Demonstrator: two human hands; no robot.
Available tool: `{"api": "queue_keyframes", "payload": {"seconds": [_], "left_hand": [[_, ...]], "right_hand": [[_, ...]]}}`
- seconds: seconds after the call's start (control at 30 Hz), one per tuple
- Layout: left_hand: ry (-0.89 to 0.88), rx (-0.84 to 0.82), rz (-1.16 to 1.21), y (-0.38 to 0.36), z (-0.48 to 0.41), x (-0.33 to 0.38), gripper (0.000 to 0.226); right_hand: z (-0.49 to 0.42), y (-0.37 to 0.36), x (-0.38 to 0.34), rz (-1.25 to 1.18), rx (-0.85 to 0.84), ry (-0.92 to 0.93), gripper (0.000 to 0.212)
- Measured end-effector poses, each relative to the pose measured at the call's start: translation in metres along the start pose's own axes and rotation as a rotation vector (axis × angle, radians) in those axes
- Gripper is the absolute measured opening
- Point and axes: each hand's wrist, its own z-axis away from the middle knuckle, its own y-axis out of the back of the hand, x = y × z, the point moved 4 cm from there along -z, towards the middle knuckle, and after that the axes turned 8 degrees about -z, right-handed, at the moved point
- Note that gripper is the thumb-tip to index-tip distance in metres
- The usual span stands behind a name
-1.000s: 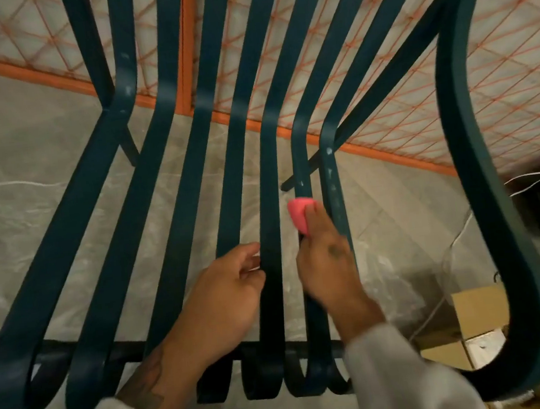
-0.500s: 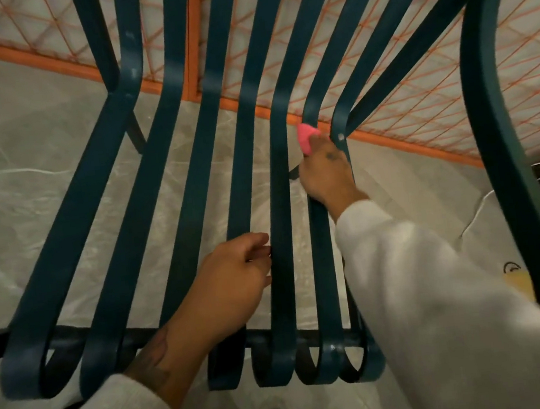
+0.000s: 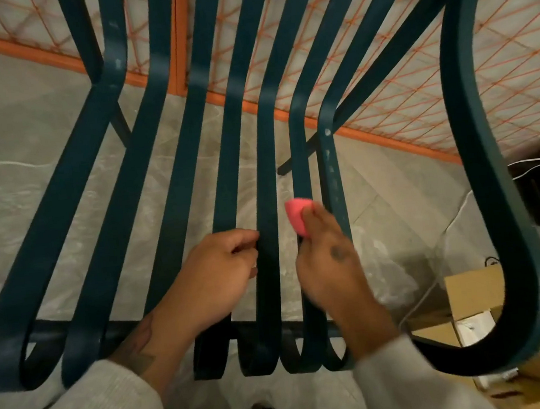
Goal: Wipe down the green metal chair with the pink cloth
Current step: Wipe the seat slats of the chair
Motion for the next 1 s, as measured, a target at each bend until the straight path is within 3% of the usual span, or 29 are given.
{"api": "queue_keyframes", "payload": {"seconds": [0.23, 0.37, 0.47, 0.57, 0.77, 0.83, 0.87, 0.93, 1.0], "left_hand": [[0.025, -0.001, -0.012, 0.003, -0.005, -0.008, 0.029], [0.053, 0.012, 0.016, 0.003, -0.007, -0.013, 0.029], [0.04, 0.006, 0.013, 0.002, -0.006, -0.013, 0.03], [0.016, -0.01, -0.017, 0.003, -0.005, -0.009, 0.032], [0.0, -0.007, 0.027, -0.001, -0.004, -0.001, 0.034], [0.003, -0.011, 0.008, -0.001, -0.004, -0.001, 0.034], [0.007, -0.018, 0.004, -0.001, -0.003, -0.001, 0.034], [0.0, -0.027, 0.011, 0.0, -0.002, 0.0, 0.033], [-0.007, -0.02, 0.001, 0.001, 0.001, 0.0, 0.033]], "right_hand": [[-0.167, 0.002, -0.031, -0.042, 0.064, -0.063, 0.044], [-0.191, -0.005, -0.033, 0.043, 0.164, 0.001, 0.056], [-0.19, -0.004, -0.029, 0.05, 0.132, -0.02, 0.059], [-0.17, -0.001, -0.027, 0.009, 0.079, -0.044, 0.057], [-0.039, -0.006, -0.007, -0.182, 0.089, 0.012, 0.055], [-0.008, -0.001, 0.009, -0.202, 0.082, 0.059, 0.043], [0.007, 0.006, 0.016, -0.204, 0.099, 0.065, 0.033], [0.035, 0.026, 0.026, 0.026, 0.192, 0.068, 0.019], [0.059, 0.042, 0.033, 0.027, 0.331, 0.073, 0.024]]}}
